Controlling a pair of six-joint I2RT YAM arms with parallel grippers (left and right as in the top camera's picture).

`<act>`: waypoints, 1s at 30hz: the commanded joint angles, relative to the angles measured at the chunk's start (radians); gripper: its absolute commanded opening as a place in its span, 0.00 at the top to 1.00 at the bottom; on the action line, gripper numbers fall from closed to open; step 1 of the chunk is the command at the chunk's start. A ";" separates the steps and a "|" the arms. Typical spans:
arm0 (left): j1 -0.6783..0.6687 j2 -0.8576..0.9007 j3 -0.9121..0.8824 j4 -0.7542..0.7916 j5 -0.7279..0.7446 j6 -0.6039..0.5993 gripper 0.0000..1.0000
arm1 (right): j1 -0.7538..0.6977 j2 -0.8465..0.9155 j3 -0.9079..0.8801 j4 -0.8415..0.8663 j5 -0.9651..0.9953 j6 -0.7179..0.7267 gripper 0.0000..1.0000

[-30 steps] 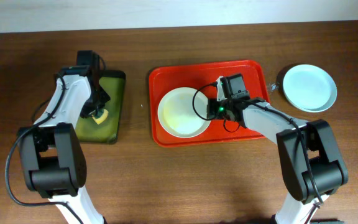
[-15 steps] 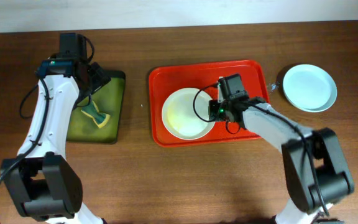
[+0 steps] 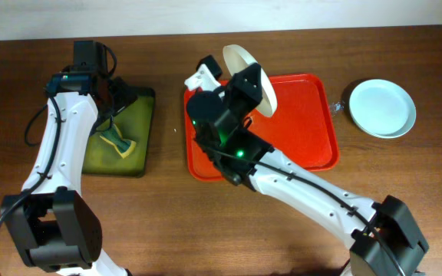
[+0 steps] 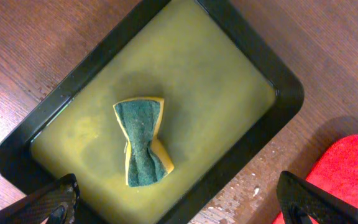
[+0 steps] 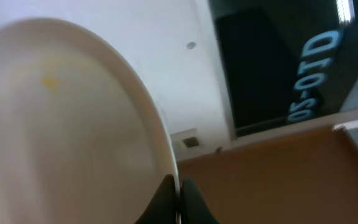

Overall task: Clean dirty plates on tray and stack at the side
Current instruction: 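Lift the cream plate with the right gripper and stack it on the plates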

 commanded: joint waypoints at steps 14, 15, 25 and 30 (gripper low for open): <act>-0.002 0.002 0.004 -0.002 0.006 0.004 0.01 | -0.212 -0.193 -0.057 -0.536 -0.407 0.951 0.96; -0.002 0.002 0.004 -0.002 0.006 0.004 0.01 | -0.289 -0.245 -0.036 -0.619 -0.613 1.077 0.96; -0.002 0.002 0.004 -0.002 0.006 0.004 0.01 | -1.390 0.006 -0.031 -0.887 -1.651 1.262 0.96; -0.002 0.002 0.004 -0.002 0.006 0.004 0.01 | -1.519 0.150 -0.031 -0.794 -1.651 1.261 0.96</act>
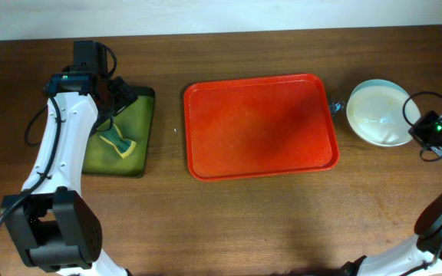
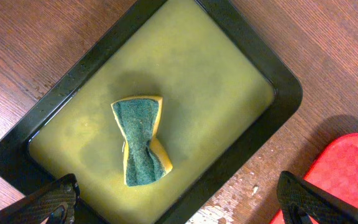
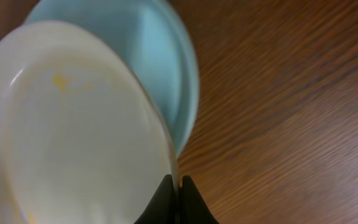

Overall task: Clean dirty plates on tray and stack at the side
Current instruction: 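Lift the cream plate with the right gripper and stack it on the plates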

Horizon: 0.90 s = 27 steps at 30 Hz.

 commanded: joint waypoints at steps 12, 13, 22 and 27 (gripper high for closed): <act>-0.002 0.002 0.004 -0.002 0.000 0.004 0.00 | 0.041 0.047 0.003 0.224 0.062 0.087 0.96; -0.002 0.002 0.004 -0.002 0.000 0.004 0.01 | 0.060 0.047 0.003 0.230 0.100 0.087 0.95; -0.002 0.002 0.004 -0.002 0.000 0.004 0.00 | 0.093 0.109 0.003 0.273 0.195 0.087 0.93; -0.002 0.002 0.004 -0.002 0.000 0.004 0.01 | 0.092 -0.010 0.060 0.195 0.195 0.083 0.02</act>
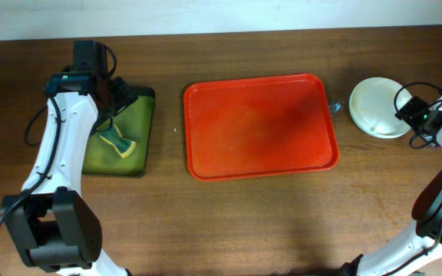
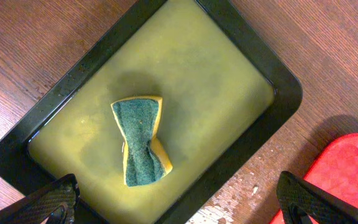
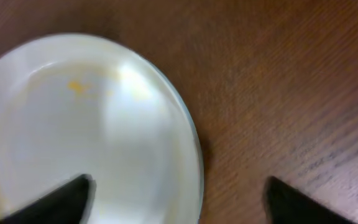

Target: Clean dirty plates on tray and stack at the side

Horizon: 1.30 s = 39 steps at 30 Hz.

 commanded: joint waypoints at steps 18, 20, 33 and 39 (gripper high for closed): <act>-0.002 0.002 0.004 -0.002 0.000 0.004 0.01 | 0.785 -1.139 -0.162 -0.855 -0.026 0.132 0.02; -0.002 0.002 0.004 -0.002 0.000 0.004 0.00 | 0.827 -1.135 -0.162 -0.874 -0.025 0.132 0.02; -0.002 0.002 0.004 -0.002 0.000 0.004 0.01 | 0.817 -1.369 -0.618 -0.433 0.007 0.116 0.02; -0.002 0.002 0.004 -0.002 0.000 0.004 0.01 | 0.694 -1.889 -1.044 -0.008 -0.237 -0.134 0.02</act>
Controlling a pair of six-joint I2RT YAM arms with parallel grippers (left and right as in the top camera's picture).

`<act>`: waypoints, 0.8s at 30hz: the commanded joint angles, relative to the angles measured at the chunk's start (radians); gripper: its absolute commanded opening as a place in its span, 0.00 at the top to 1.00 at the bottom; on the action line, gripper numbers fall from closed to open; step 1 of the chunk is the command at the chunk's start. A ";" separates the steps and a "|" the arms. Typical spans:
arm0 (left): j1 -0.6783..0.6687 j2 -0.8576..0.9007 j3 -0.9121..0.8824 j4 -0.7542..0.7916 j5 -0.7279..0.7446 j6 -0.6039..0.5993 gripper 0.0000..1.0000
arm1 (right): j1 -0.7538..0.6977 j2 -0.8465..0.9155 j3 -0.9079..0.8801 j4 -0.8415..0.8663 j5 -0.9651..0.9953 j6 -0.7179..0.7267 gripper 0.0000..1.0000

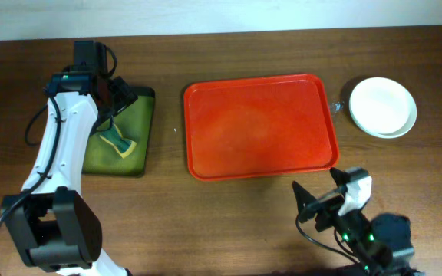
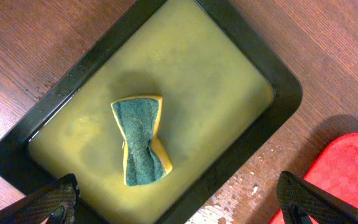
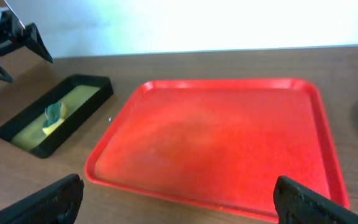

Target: Clean dirty plates on tray and stack at the side

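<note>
The red tray (image 1: 259, 126) lies bare in mid-table and fills the right wrist view (image 3: 222, 134). At the far right a white plate (image 1: 382, 105) rests on a pale blue one; only its edge shows in the right wrist view. My right gripper (image 1: 321, 192) sits open and holding nothing at the table's front, facing the tray (image 3: 179, 208). My left gripper (image 1: 121, 98) hangs open over the black basin (image 2: 272, 93), above the green-and-yellow sponge (image 2: 140, 149) lying in yellowish water; its own view shows nothing between the fingers (image 2: 178, 211).
The basin (image 1: 121, 130) stands left of the tray, with water drops on the wood between them. A small clear object (image 1: 334, 106) lies between the tray and the plates. The left arm's fingers (image 3: 11, 37) show at the right wrist view's top left.
My right gripper was open just beside the plate stack at the far right; now it is at the table's front edge, looking at the tray. The stacked plates and the left arm have not moved.
My right gripper held the white plate on edge over the tray. Then it held that plate above the pale blue one at the right. Then it was open with the white plate lying on the blue one. Now it is away from the stack. The left arm stayed over the basin.
</note>
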 commanded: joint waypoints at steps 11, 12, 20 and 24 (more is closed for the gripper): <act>-0.002 0.002 0.004 -0.002 -0.001 0.004 0.01 | -0.096 -0.164 -0.342 0.442 0.148 -0.051 0.02; -0.002 0.002 0.004 -0.002 -0.001 0.004 0.00 | -0.096 -0.164 -0.342 0.428 0.168 -0.051 0.02; -0.002 0.002 0.004 -0.002 0.000 0.004 0.00 | -0.096 -0.164 -0.342 0.354 0.216 -0.099 0.02; -0.002 0.002 0.004 -0.002 -0.001 0.004 0.01 | -0.096 -0.164 -0.342 0.357 0.215 -0.099 0.02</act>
